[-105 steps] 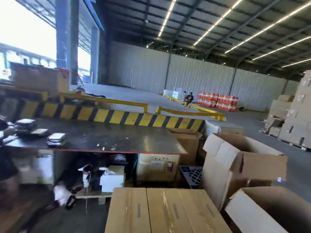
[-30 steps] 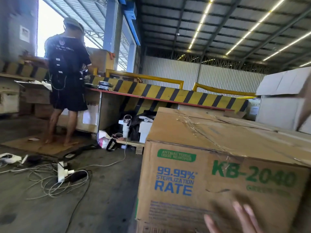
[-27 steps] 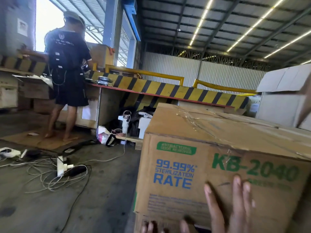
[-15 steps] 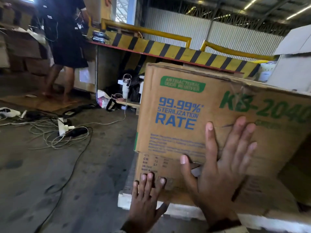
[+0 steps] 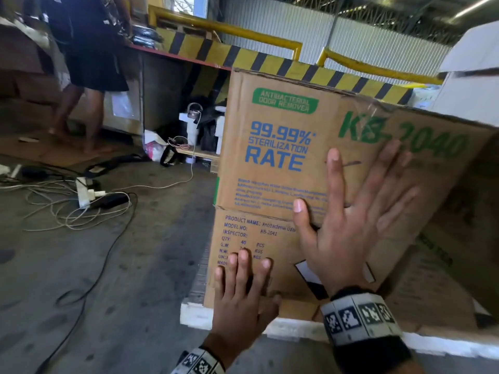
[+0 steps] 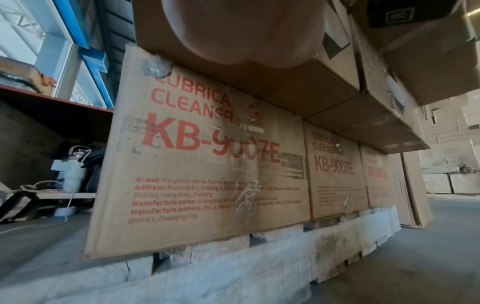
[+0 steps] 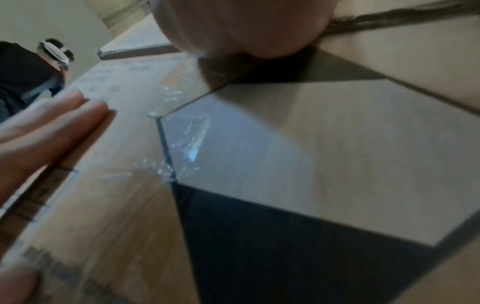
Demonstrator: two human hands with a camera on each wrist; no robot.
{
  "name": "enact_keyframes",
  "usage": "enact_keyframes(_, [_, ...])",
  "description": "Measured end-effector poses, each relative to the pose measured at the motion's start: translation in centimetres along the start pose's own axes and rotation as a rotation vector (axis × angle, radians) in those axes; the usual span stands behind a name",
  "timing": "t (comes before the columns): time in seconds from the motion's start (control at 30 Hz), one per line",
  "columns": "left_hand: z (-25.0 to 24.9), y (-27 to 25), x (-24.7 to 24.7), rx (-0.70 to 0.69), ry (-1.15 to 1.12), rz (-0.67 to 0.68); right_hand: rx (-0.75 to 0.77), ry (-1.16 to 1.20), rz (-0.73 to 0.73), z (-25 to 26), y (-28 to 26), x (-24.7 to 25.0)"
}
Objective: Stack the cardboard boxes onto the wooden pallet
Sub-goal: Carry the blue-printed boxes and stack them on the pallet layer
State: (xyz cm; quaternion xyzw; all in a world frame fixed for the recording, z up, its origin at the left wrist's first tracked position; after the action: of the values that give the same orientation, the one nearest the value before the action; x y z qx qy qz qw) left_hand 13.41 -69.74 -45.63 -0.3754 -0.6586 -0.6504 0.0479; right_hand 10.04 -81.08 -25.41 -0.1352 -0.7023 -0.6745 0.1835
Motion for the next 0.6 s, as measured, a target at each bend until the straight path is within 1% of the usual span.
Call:
enact_keyframes(0.37, [1.9, 4.1, -5.1, -0.010, 0.019, 0.113, 0.004, -0.025, 0.019, -1.6, 3.2, -6.6])
enact_keyframes(0.6, [2.6, 5.7, -7.4, -0.036, 0.084, 0.119, -0.029, -0.027, 0.040, -2.6, 4.7, -10.0])
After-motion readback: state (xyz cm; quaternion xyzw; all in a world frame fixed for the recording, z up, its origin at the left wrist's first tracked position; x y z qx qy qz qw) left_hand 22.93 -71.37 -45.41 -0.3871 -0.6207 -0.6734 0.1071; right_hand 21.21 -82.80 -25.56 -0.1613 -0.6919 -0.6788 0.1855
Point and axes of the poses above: each hand's wrist, its own y-axis towards the middle knuckle, its own x-axis out of the back of the hand, z = x × y, the point moved 8 cm from there along y, towards the middle knuckle, and after that the axes turned 9 degrees about z, right-handed, at the moved point
